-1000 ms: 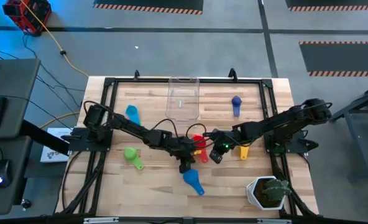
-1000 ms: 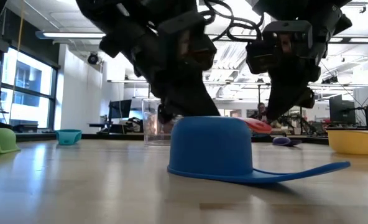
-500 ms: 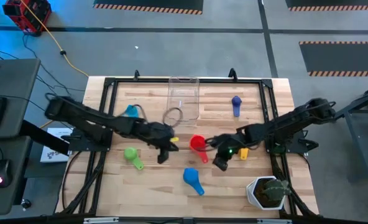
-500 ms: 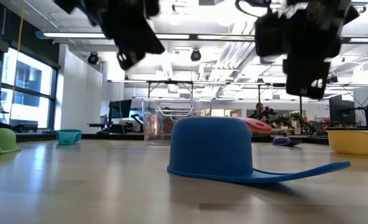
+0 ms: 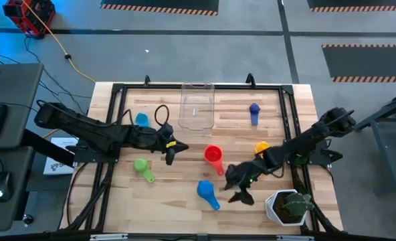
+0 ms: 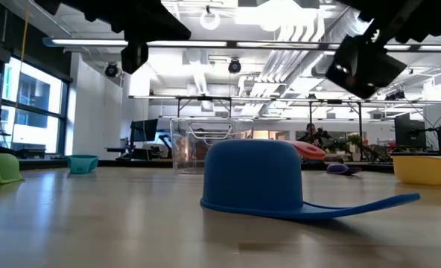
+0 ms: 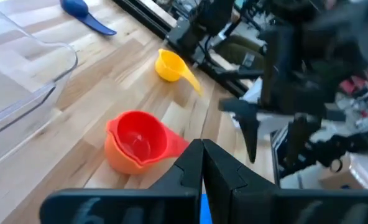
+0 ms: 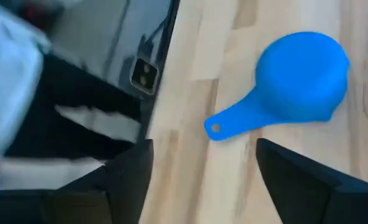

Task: Nest measuring cups in basket
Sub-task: Stack the blue measuring cup on top of the red measuring cup

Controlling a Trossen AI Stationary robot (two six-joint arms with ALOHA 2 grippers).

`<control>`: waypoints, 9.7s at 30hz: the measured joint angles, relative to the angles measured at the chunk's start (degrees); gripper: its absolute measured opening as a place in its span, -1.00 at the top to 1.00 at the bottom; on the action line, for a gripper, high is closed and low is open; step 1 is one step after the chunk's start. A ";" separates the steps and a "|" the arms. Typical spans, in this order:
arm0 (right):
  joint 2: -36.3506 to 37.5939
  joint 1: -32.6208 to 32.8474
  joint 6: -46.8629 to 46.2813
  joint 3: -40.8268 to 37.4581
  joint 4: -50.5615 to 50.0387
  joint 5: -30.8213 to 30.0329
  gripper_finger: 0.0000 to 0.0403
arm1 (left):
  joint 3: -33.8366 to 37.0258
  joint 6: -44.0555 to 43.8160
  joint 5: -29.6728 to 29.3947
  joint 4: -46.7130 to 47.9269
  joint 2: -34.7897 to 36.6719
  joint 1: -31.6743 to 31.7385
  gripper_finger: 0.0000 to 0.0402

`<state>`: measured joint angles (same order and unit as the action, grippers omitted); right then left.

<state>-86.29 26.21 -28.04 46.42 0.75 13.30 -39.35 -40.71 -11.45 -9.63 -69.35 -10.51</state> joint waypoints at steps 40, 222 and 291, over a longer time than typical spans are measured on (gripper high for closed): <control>-31.70 14.31 19.03 30.61 -25.34 -33.54 0.03 | -0.07 3.03 0.49 -3.93 -0.34 -0.02 1.00; 12.62 -24.97 -35.24 -14.34 -3.73 -14.17 0.92 | -0.07 6.88 -7.99 -8.65 -0.31 1.56 1.00; 2.52 -8.03 -60.04 -14.61 10.33 -24.44 1.00 | -20.11 18.90 8.90 -4.46 -42.98 0.84 1.00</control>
<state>-83.77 18.17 -88.07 31.81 11.08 -11.14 -59.46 -21.80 -2.55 -14.09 -112.33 -9.67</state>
